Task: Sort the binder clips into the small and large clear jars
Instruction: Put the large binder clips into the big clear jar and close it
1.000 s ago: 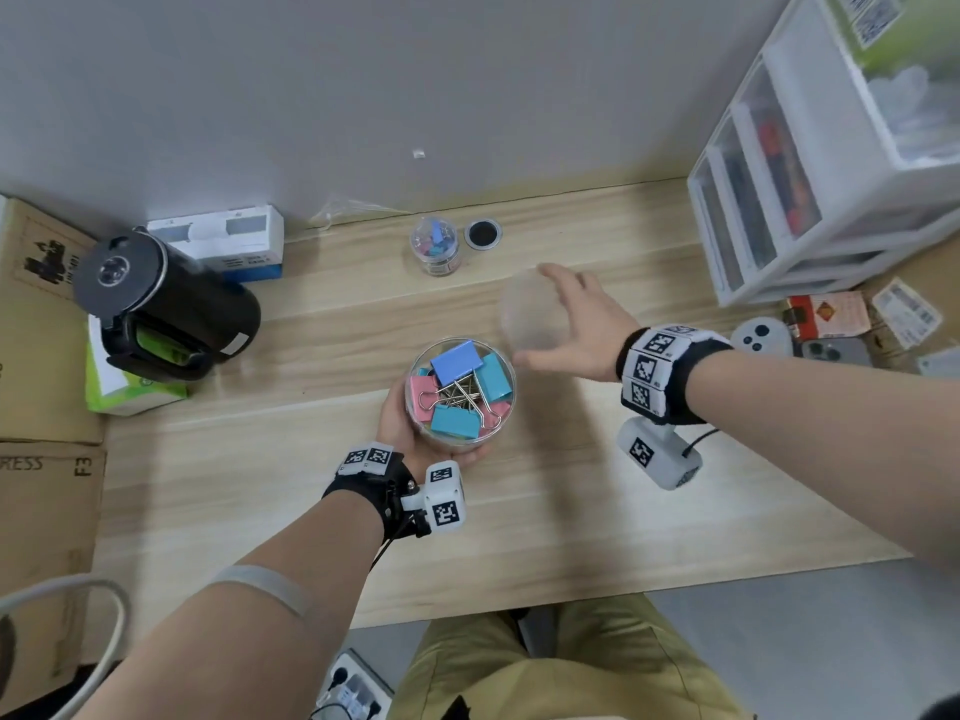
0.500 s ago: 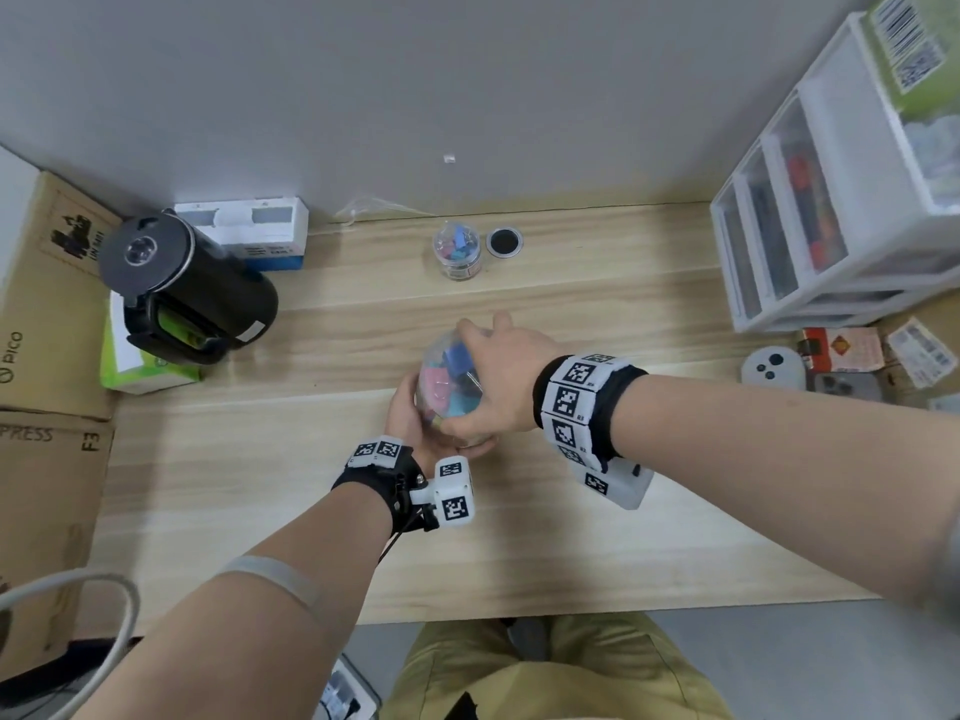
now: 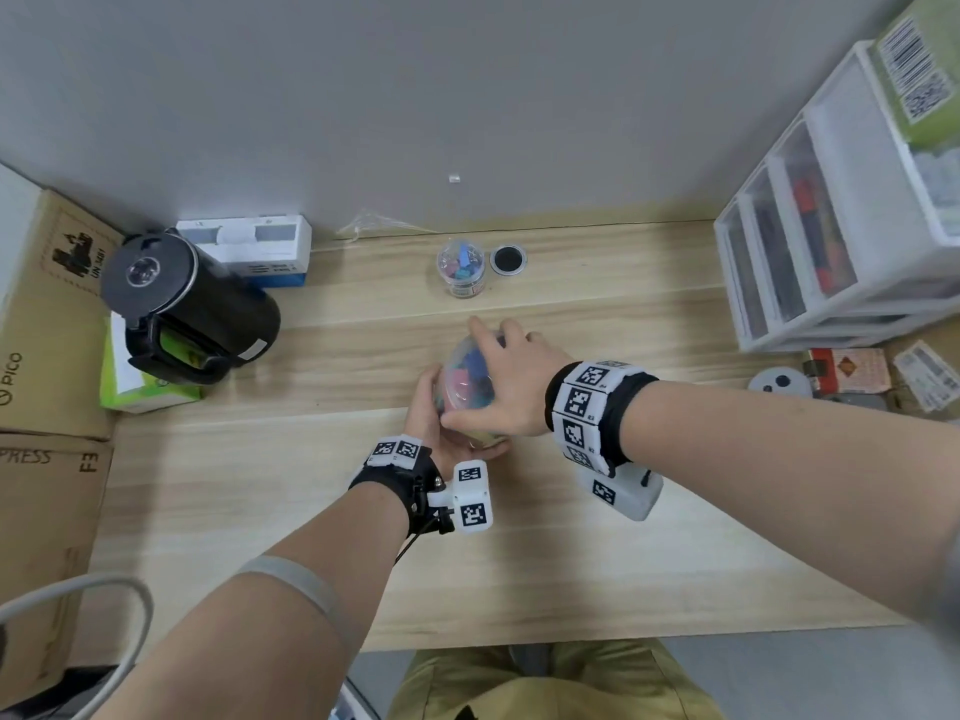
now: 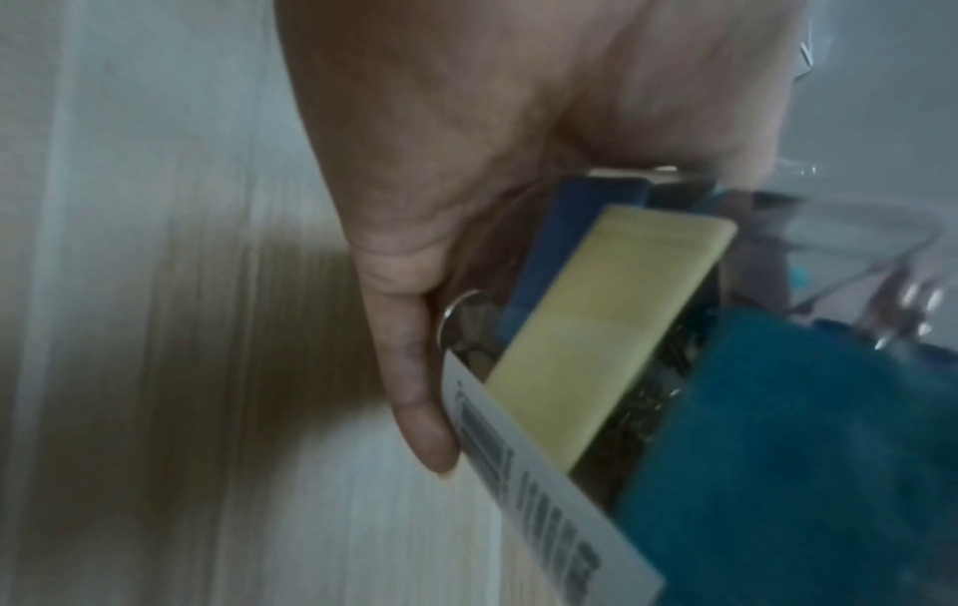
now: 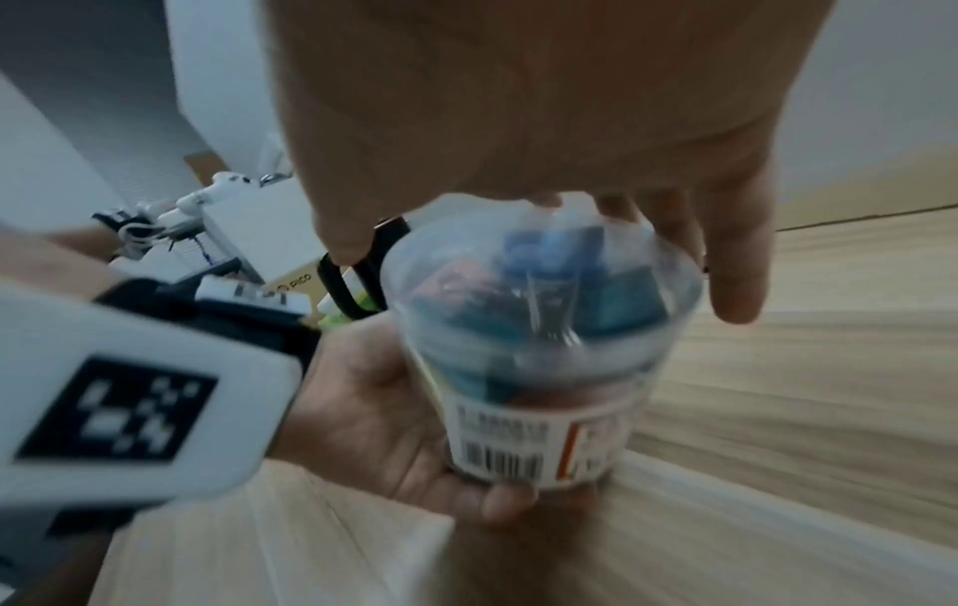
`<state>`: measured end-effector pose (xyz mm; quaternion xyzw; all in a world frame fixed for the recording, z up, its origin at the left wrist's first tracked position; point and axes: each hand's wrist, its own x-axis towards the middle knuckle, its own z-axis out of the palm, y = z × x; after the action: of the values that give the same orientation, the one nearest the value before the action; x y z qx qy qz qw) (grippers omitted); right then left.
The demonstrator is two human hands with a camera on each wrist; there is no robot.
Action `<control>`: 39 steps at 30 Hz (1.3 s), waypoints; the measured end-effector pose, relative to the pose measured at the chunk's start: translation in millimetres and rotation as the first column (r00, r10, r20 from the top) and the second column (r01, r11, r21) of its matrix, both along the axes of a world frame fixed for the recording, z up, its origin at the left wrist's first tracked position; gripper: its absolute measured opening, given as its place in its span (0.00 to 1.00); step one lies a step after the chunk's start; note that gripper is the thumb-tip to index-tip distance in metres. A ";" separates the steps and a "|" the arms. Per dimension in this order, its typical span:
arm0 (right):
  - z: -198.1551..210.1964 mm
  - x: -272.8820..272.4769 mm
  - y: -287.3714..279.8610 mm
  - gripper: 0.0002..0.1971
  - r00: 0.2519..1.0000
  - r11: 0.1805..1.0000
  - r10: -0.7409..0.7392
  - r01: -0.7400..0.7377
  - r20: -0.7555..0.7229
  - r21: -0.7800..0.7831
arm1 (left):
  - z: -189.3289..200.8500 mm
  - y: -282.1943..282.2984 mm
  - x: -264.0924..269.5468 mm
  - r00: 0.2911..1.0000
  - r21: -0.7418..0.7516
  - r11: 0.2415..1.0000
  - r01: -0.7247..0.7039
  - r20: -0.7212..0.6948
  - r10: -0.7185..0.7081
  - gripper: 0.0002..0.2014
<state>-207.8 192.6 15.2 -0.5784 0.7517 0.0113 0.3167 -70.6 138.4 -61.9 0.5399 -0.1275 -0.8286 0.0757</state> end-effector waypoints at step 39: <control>-71.0 -121.7 -74.7 0.41 0.900 0.943 -0.312 0.253 -0.305 -0.218 | -1.9 -85.8 -155.5 0.696 -0.377 0.590 0.714 0.472 -0.541 0.24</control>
<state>-329.6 118.0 -55.9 -0.4779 0.8685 -0.0020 0.1312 -226.0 52.6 -63.8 0.5363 -0.5471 -0.6350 -0.0996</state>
